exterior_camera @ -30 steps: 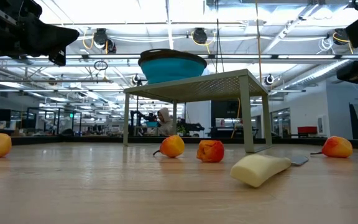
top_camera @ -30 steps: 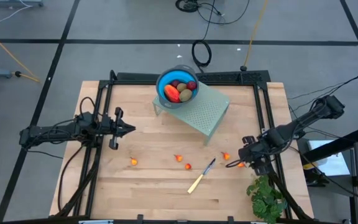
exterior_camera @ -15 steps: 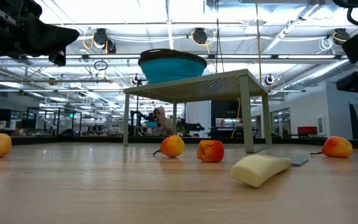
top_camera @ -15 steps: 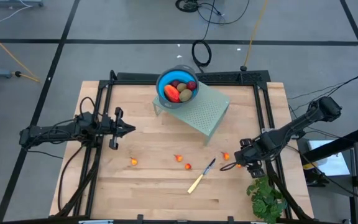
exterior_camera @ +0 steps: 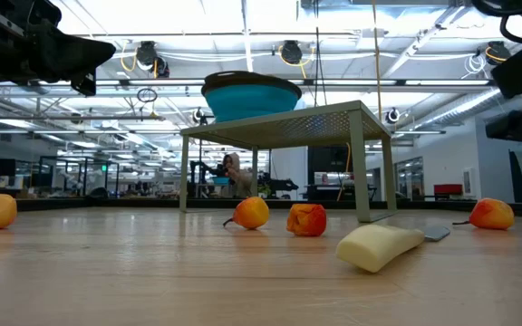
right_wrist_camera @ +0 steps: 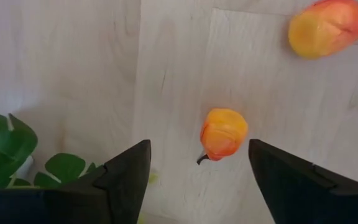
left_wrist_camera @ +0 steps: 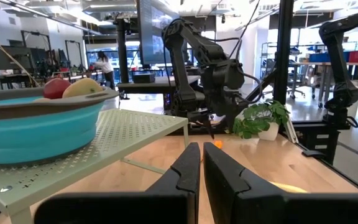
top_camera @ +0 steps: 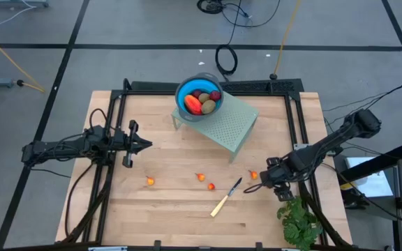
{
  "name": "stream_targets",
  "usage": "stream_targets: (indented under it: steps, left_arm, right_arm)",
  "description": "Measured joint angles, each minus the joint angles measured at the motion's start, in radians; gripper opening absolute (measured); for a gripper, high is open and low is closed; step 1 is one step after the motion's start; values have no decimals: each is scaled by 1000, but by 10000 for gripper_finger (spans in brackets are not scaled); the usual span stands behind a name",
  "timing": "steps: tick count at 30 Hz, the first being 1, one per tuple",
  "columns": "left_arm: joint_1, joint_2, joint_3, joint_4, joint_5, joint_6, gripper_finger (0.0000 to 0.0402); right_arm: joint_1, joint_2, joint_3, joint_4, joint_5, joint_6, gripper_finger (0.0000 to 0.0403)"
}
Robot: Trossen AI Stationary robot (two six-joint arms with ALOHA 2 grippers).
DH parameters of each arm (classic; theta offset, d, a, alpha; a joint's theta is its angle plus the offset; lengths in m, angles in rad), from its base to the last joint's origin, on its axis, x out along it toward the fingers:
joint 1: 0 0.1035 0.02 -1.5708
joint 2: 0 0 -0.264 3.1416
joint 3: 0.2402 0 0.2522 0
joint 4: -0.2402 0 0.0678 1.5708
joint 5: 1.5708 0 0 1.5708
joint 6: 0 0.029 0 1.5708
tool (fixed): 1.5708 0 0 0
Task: Pick & Place Fruit
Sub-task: Put the peach into the blue strainer bowl on the shelf
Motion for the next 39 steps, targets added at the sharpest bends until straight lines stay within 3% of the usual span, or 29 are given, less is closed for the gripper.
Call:
stream_targets:
  steps: [27, 39]
  left_arm:
    - [0, 0, 0, 0, 0, 0, 24]
    - [0, 0, 0, 0, 0, 0, 24]
  right_arm:
    - [0, 174, 0, 45, 57, 26, 253]
    - [0, 182, -23, 56, 59, 26, 253]
